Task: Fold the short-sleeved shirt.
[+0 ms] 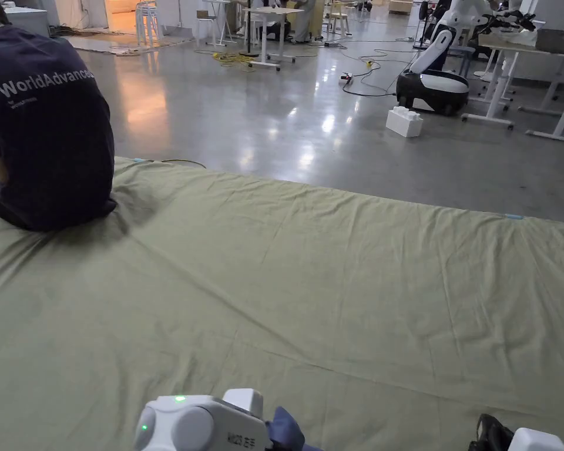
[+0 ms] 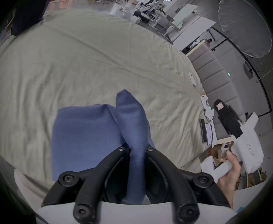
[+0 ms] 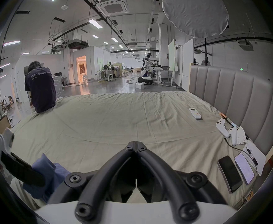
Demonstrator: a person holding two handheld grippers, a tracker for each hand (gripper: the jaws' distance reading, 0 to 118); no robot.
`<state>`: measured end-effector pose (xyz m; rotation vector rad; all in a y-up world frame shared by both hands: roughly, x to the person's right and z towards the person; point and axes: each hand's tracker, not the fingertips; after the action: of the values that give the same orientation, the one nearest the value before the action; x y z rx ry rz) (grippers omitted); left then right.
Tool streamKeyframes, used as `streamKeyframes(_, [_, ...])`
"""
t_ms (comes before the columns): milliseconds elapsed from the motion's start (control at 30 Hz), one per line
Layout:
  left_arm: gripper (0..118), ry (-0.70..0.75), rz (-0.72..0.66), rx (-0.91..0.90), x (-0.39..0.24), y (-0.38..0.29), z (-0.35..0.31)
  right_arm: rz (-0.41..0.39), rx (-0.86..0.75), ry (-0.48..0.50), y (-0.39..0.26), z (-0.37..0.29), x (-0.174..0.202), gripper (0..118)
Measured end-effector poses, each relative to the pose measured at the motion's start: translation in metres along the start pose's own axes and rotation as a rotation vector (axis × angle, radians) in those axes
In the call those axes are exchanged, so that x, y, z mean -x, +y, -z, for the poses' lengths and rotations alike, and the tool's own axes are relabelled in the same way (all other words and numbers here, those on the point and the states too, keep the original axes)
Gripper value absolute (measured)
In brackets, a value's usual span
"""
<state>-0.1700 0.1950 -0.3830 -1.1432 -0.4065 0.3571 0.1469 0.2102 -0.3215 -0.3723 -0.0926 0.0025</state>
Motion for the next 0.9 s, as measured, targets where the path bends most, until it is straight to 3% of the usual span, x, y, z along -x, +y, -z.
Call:
streamKeyframes(133, [17,0.049,-0.011,0.025,-0.009,-0.007,0.035,0.004,0.007,-0.011,-0.004,-0.002,-0.006,1])
streamKeyframes(167, [22,0.054,-0.019,0.027,-0.009,-0.008,0.038,0.005,0.008,-0.013,-0.005,-0.002,-0.007,1])
streamKeyframes(300, [59,0.019,-0.034,0.025,-0.007,-0.007,0.041,0.009,0.015,-0.021,-0.007,-0.003,-0.013,1])
streamKeyframes(433, [65,-0.101,-0.015,0.008,-0.007,-0.005,0.015,0.01,0.015,-0.028,-0.006,-0.004,-0.017,1])
streamKeyframes(533, [57,-0.141,-0.014,-0.032,-0.003,-0.001,-0.001,0.012,0.014,-0.03,-0.006,-0.005,-0.019,1])
streamKeyframes(567, [45,-0.137,-0.013,-0.042,-0.002,-0.001,-0.003,0.012,0.014,-0.031,-0.006,-0.005,-0.019,1])
streamKeyframes(600, [21,-0.129,-0.009,-0.059,-0.001,-0.001,-0.004,0.013,0.014,-0.033,-0.006,-0.005,-0.019,1])
streamKeyframes(633, [14,-0.116,0.001,-0.07,0.001,-0.002,-0.002,0.016,0.014,-0.033,-0.007,-0.005,-0.02,1])
streamKeyframes(733, [14,-0.04,0.039,-0.004,0.001,-0.008,0.018,0.015,0.017,-0.033,-0.007,-0.005,-0.02,1])
streamKeyframes(900, [7,-0.045,0.037,0.064,-0.005,-0.025,0.062,0.013,0.024,-0.031,-0.01,-0.006,-0.02,1])
